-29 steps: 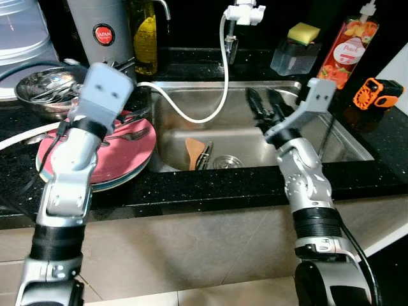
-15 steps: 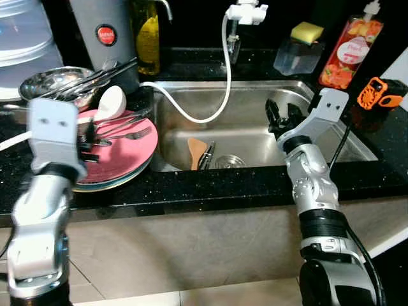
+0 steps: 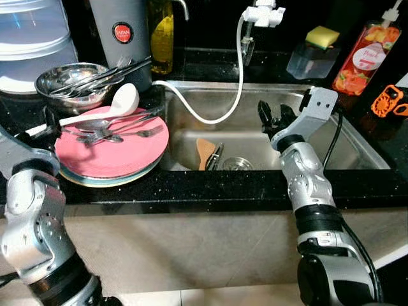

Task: Kitchen organization

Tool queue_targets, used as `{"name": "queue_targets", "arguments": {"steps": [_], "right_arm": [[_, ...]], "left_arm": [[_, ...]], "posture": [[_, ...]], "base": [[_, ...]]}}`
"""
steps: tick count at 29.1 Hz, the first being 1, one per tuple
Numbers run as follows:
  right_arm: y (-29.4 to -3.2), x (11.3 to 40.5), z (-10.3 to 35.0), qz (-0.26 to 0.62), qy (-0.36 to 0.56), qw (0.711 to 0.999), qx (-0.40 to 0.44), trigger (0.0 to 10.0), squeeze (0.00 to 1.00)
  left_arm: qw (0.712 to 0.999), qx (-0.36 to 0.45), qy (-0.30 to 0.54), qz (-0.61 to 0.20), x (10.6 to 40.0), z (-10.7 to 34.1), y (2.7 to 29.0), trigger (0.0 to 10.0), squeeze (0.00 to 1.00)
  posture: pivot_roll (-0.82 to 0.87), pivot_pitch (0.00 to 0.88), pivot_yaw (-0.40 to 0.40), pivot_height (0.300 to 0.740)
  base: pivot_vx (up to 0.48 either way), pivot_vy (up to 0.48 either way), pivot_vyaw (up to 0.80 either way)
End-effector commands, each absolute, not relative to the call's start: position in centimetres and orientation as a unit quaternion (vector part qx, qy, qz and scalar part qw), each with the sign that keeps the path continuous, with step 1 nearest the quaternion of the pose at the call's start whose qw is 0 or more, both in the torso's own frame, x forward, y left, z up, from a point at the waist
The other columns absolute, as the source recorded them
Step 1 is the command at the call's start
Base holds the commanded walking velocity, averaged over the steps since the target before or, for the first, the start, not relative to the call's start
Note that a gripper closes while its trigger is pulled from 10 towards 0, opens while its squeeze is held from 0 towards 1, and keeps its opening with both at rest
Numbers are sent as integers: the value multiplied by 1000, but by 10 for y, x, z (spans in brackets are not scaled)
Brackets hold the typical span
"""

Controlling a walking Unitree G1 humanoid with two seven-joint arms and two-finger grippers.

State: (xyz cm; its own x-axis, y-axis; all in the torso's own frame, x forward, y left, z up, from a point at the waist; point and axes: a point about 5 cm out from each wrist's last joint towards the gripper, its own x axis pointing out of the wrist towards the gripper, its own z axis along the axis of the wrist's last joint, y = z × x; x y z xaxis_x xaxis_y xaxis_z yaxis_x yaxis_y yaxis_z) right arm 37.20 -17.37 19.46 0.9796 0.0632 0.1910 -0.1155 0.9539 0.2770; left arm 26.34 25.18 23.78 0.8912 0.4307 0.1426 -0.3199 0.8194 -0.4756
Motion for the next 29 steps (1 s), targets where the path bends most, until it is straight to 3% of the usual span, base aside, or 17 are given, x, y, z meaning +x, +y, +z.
{"name": "queue_targets", "arguments": {"steps": [1,5,9,11,12,13,15,18,19,21,22,24,26,27,28,29], "right_arm": [[-181,371,191,35,-88,986,136,10000,0],[-184,370,191,30,-90,987,133,10000,0],[-186,368,190,24,-91,987,131,10000,0],[-189,367,188,20,-90,987,131,10000,0],[-189,367,188,20,-90,987,131,10000,0],[-190,366,187,17,-88,987,130,10000,0],[-192,366,185,15,-86,988,129,10000,0],[-192,366,185,15,-86,988,129,10000,0],[-192,366,185,15,-85,988,129,10000,0],[-189,368,184,18,-83,988,130,10000,0],[-189,368,184,18,-83,988,130,10000,0],[-185,370,184,24,-81,988,133,10000,0],[-184,370,184,25,-81,987,133,10000,0],[-181,372,183,30,-78,987,134,10000,0],[-180,372,183,32,-78,987,134,10000,0],[-180,372,183,32,-78,987,134,10000,0]], "left_arm": [[933,-282,-101,198,272,231,250,10000,0],[913,-341,-93,202,285,230,248,10000,0],[916,-325,-89,217,283,229,250,10000,0],[942,-245,-86,212,278,232,248,10000,0],[942,-245,-86,212,278,232,248,10000,0],[967,-156,-75,185,273,238,244,10000,0],[988,-26,-56,144,262,242,239,10000,0],[988,2,-57,141,260,245,240,10000,0],[987,56,-55,137,255,249,244,10000,0],[970,190,-51,141,245,258,259,10000,0],[970,190,-51,141,245,258,259,10000,0],[935,314,-38,157,238,266,279,10000,0],[924,345,-32,160,237,267,284,10000,0],[875,458,13,159,233,265,303,10000,0],[850,501,31,157,231,263,310,10000,0],[850,501,31,157,231,263,310,10000,0]], "posture": [[306,0,-76,740],[287,0,-63,740],[277,0,-53,740],[275,0,-52,740],[275,0,-52,740],[282,0,-51,740],[286,0,-51,740],[286,0,-51,740],[299,0,-53,740],[317,0,-58,740],[317,0,-58,740],[338,0,-70,740],[338,0,-70,740],[346,0,-77,740],[346,0,-77,740],[346,0,-77,740]], "base": [[0,0,0],[0,0,0],[0,0,0],[0,0,0],[0,0,0],[0,0,0],[0,0,0],[0,0,0],[0,0,0],[0,0,0],[0,0,0],[0,0,0],[0,0,0],[0,0,0],[0,0,0],[0,0,0]]}}
